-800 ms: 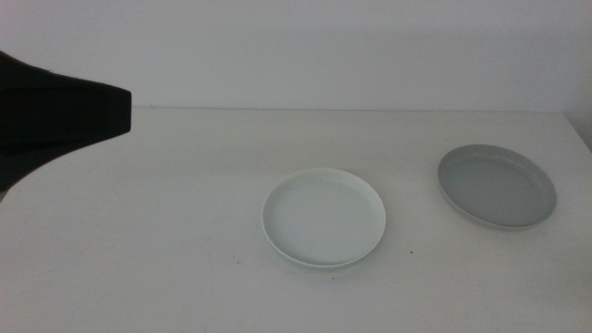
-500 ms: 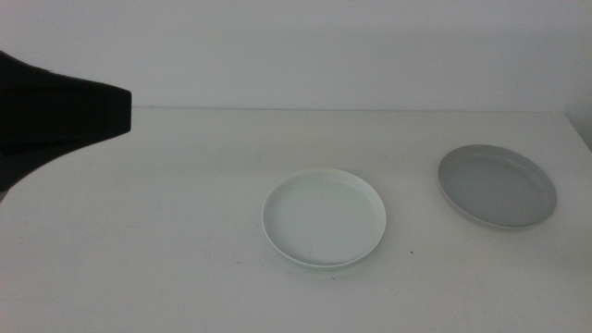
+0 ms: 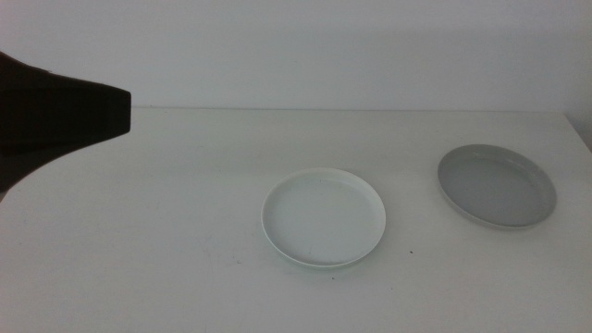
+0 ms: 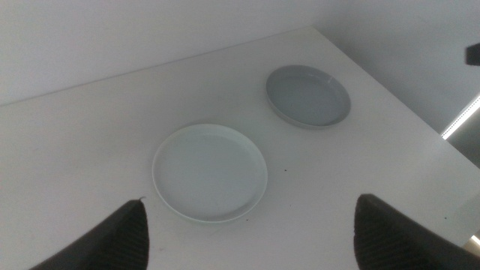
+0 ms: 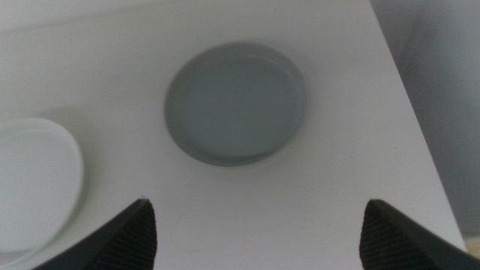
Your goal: Stack the three bowls on top of each other.
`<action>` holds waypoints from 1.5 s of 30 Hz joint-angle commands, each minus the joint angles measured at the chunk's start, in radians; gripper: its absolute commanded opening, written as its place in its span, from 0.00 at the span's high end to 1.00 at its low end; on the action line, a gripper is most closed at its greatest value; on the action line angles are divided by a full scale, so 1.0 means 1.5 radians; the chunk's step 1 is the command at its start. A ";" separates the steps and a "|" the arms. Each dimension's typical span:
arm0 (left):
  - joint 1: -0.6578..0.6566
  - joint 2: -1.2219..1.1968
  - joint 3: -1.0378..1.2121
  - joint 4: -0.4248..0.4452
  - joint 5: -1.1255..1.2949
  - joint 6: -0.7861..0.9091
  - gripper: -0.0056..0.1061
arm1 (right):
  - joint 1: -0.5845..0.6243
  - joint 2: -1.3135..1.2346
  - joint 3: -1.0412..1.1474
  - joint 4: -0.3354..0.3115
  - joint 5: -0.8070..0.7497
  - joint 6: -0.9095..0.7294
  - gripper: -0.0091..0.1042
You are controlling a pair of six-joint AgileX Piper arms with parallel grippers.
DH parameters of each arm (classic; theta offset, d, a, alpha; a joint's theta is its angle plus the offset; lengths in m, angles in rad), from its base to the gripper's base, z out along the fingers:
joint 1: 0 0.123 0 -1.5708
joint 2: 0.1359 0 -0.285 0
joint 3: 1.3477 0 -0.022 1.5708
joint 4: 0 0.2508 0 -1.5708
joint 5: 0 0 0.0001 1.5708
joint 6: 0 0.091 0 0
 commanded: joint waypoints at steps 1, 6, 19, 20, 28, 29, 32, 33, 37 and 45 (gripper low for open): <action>0.000 -0.003 0.003 0.000 -0.004 -0.006 0.11 | 0.000 0.050 -0.019 -0.026 0.005 -0.005 0.10; 0.000 -0.003 0.003 0.000 -0.004 -0.006 0.11 | -0.001 0.175 -0.054 -0.107 0.023 -0.012 0.10; 0.000 -0.003 0.003 0.000 -0.004 -0.006 0.11 | -0.094 0.583 -0.372 -0.004 0.071 -0.077 0.10; 0.000 -0.003 0.003 0.000 -0.004 -0.006 0.11 | -0.094 0.613 -0.382 0.001 0.066 -0.086 0.10; 0.000 -0.003 0.003 0.000 -0.004 -0.006 0.11 | -0.094 0.773 -0.415 0.011 0.005 -0.101 0.10; 0.000 -0.003 0.003 0.000 -0.004 -0.006 0.11 | -0.094 0.786 -0.415 0.011 -0.007 -0.104 0.11; 0.000 -0.003 0.003 0.000 -0.004 -0.006 0.11 | -0.094 0.817 -0.415 0.014 -0.020 -0.104 0.17; 0.000 -0.003 0.003 0.000 -0.004 -0.006 0.11 | -0.094 0.826 -0.415 0.018 -0.022 -0.102 0.20; 0.000 -0.003 0.003 0.000 -0.004 -0.006 0.11 | -0.094 0.852 -0.415 0.044 -0.029 -0.102 0.40; 0.000 -0.003 0.003 0.000 -0.004 -0.006 0.11 | -0.095 0.826 -0.425 0.047 -0.018 -0.102 0.94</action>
